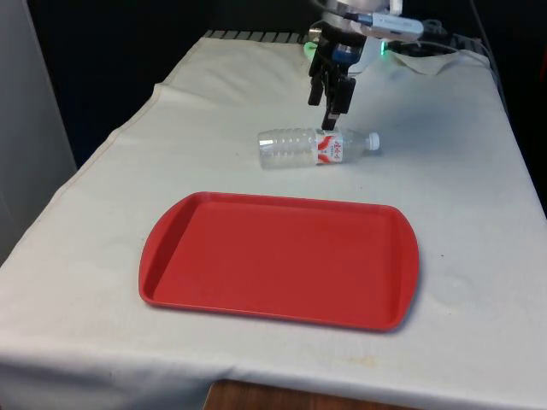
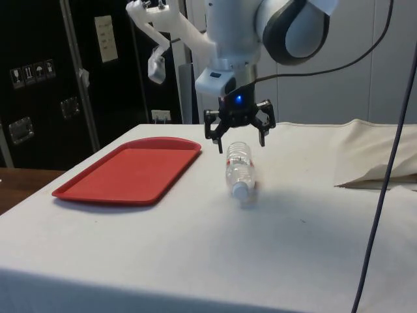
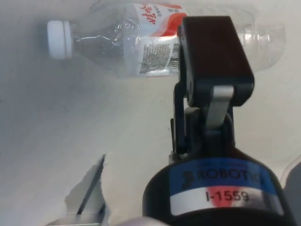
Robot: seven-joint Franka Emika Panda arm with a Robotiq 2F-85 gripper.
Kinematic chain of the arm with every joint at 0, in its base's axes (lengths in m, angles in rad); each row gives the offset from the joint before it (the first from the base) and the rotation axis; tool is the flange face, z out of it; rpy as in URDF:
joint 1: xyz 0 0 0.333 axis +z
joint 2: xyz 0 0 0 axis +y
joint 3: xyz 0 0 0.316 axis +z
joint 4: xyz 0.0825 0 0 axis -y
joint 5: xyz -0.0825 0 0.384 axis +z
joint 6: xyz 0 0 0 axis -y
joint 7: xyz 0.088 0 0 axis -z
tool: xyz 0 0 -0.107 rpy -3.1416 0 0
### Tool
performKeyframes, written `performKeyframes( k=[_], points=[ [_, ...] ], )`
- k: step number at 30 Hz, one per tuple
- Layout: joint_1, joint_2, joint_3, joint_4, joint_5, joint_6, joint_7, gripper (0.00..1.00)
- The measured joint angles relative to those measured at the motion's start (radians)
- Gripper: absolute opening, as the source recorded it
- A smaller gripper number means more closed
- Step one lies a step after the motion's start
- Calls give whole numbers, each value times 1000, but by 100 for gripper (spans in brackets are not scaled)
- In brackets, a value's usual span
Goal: Place the bottle upright on the tray.
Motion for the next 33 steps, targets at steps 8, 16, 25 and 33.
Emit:
performKeyframes(
  k=[8,16,25,33],
  points=[
    [2,0,2,4,-91,-13,83,100],
    [4,1,6,11,-177,-32,165,100],
    [8,1,12,17,-263,-55,248,100],
    [12,3,23,25,-335,-87,326,100]
  ],
)
